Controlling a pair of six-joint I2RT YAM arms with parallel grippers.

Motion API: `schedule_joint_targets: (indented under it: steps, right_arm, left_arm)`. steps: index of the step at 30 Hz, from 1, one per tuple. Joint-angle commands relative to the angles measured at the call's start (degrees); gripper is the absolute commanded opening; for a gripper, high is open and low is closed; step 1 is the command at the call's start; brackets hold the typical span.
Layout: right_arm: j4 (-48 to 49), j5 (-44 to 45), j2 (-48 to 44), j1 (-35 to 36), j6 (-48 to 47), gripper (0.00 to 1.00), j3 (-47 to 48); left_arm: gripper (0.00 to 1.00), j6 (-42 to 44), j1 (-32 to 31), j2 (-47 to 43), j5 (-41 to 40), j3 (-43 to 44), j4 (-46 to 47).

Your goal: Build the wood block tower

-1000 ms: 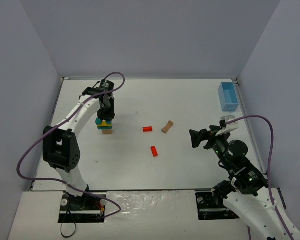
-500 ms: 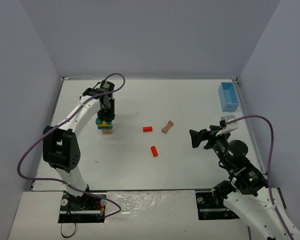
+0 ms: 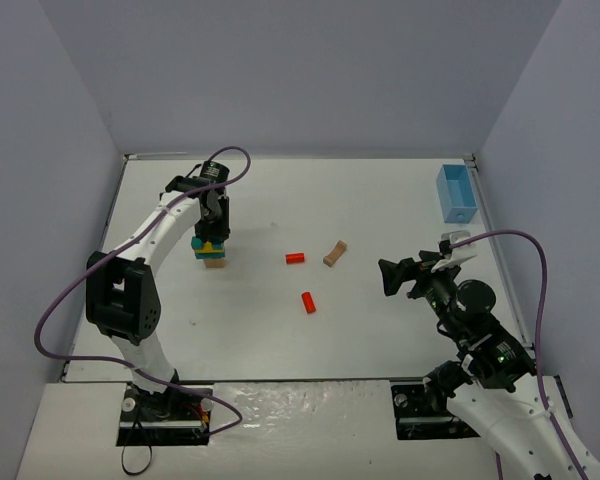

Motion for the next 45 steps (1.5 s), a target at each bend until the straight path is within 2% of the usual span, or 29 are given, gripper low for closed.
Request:
schedule_joint_targets:
  steps: [1, 4, 6, 11, 15, 22, 24, 30, 40, 45]
  right_arm:
    - [4.78, -0.62, 1.51, 0.04, 0.00, 1.00, 0.15]
    - [4.80, -0.71, 1.48, 0.04, 0.02, 1.00, 0.15]
    - [4.80, -0.63, 1.40, 0.04, 0.06, 1.00, 0.15]
    - [4.80, -0.71, 1.39, 0.04, 0.07, 1.00, 0.06]
    - [4.80, -0.71, 1.48, 0.04, -0.02, 1.00, 0.06]
    - [4.80, -0.79, 1.41, 0.04, 0.09, 1.00, -0.03]
    - [4.80, -0.79, 1.48, 0.04, 0.07, 1.00, 0.06]
    - [4.80, -0.79, 1.55, 0.04, 0.07, 1.00, 0.06]
    - [4.80, -0.73, 2.04, 0.04, 0.13, 1.00, 0.15]
    - [4.63, 1.99, 4.45, 0.04, 1.32, 1.00, 0.37]
  left_arm:
    - [0.00, -0.60, -0.45, -0.89, -0.88, 0.91, 1.29]
    - [0.02, -0.69, -0.45, -0.84, -0.82, 0.95, 1.22]
    - [0.07, -0.85, -0.45, -0.92, -1.05, 0.91, 1.19]
    - [0.11, -0.78, -0.45, -0.93, -1.36, 0.91, 1.26]
    - [0.25, -0.78, -0.45, -1.02, -1.25, 0.83, 1.18]
    - [0.27, -0.87, -0.78, -1.04, -1.08, 0.74, 1.18]
    - [0.32, -0.95, -0.80, -1.10, -1.08, 0.74, 1.18]
    - [0.37, -0.96, -0.89, -1.19, -1.43, 0.74, 1.09]
    - [0.38, -1.13, -0.95, -2.37, -2.31, 1.21, 1.00]
    - [0.38, -1.02, -1.83, -4.59, -3.02, 1.93, 0.91]
